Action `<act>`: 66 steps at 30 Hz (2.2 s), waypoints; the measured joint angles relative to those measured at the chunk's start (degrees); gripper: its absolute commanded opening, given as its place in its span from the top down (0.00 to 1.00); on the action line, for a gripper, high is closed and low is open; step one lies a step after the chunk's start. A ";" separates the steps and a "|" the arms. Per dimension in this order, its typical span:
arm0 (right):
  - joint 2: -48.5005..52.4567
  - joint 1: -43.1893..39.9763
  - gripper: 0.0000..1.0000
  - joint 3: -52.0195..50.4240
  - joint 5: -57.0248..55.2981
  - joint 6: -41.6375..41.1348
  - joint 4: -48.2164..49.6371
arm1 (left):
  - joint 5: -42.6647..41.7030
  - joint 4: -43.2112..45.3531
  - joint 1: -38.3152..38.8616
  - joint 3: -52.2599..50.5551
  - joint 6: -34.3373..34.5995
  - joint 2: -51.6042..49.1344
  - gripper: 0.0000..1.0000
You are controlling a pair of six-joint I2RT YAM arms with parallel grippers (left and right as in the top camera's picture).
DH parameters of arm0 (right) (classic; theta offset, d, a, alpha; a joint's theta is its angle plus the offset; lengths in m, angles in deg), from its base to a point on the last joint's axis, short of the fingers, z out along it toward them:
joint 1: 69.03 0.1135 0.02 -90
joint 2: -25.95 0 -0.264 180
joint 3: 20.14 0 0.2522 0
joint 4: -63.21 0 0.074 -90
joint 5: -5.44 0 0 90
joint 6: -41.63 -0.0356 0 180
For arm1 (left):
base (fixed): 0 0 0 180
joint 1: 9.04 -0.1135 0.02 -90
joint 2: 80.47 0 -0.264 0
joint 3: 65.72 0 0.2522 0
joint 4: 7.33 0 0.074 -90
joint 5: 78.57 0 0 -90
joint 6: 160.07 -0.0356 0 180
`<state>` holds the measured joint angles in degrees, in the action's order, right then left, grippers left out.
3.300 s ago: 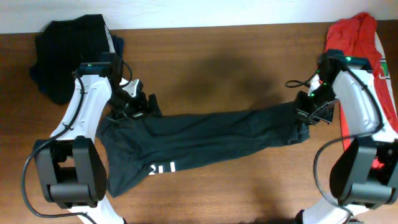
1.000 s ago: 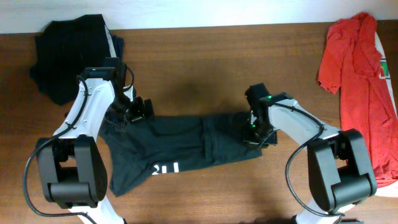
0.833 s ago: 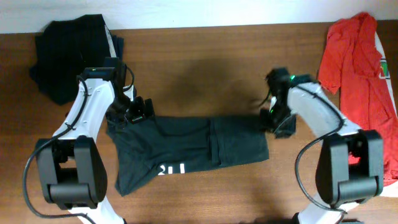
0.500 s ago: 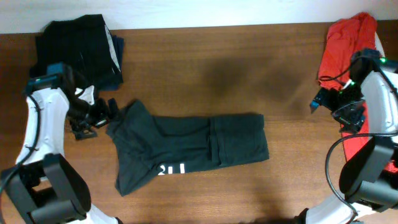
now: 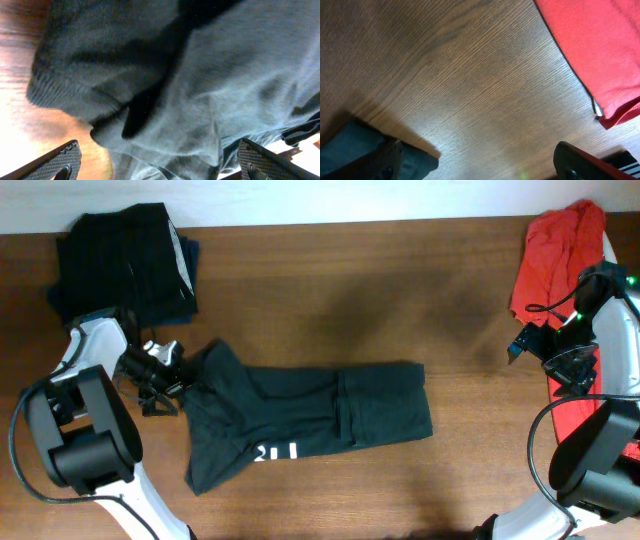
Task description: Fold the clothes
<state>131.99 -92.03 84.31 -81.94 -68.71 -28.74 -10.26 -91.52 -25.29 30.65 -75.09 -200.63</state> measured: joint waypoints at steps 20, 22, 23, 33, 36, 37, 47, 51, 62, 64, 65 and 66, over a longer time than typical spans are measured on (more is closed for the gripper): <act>0.00 0.00 0.01 0.00 0.07 0.02 0.02 | -5.38 1.29 1.51 -4.96 5.18 -1.66 0.99; -0.02 0.00 0.01 0.00 0.20 0.02 0.15 | 0.11 -4.70 1.51 1.05 9.42 -1.64 1.00; 0.00 0.00 0.01 0.02 0.24 0.00 0.17 | 2.34 -7.48 1.53 4.31 11.41 -1.57 1.00; 0.00 0.00 0.01 0.02 0.22 0.00 0.15 | 11.19 -18.75 17.33 17.66 18.23 13.77 1.00; 0.00 0.00 0.01 0.02 0.22 0.04 0.15 | 11.19 -16.04 27.80 17.66 20.37 13.77 1.00; 0.00 0.00 0.01 0.02 0.20 0.02 0.15 | 10.78 -14.88 32.48 17.66 21.29 13.77 0.99; 0.00 0.00 0.01 0.02 0.20 0.02 0.15 | 9.51 -1.49 50.12 17.51 28.24 11.50 0.99; 0.00 0.00 0.01 0.02 0.22 0.02 0.15 | 9.49 1.14 52.65 17.51 28.98 4.44 0.97; 0.00 0.00 0.02 0.02 0.22 0.02 0.13 | 0.66 2.93 55.36 19.58 29.44 2.05 0.67; 0.00 0.00 0.01 0.02 0.17 0.04 0.15 | 0.00 -3.39 55.52 26.18 26.88 1.51 0.63; -0.02 0.00 0.01 0.02 0.22 0.02 0.17 | -0.28 -6.03 55.80 31.23 24.90 1.53 0.63; 0.00 0.00 0.01 0.02 0.22 0.02 0.17 | -0.22 -7.89 56.08 34.05 24.02 1.62 0.60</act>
<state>131.99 -92.03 84.34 -81.73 -68.68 -28.57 -10.48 -99.42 30.80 64.71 -51.07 -199.01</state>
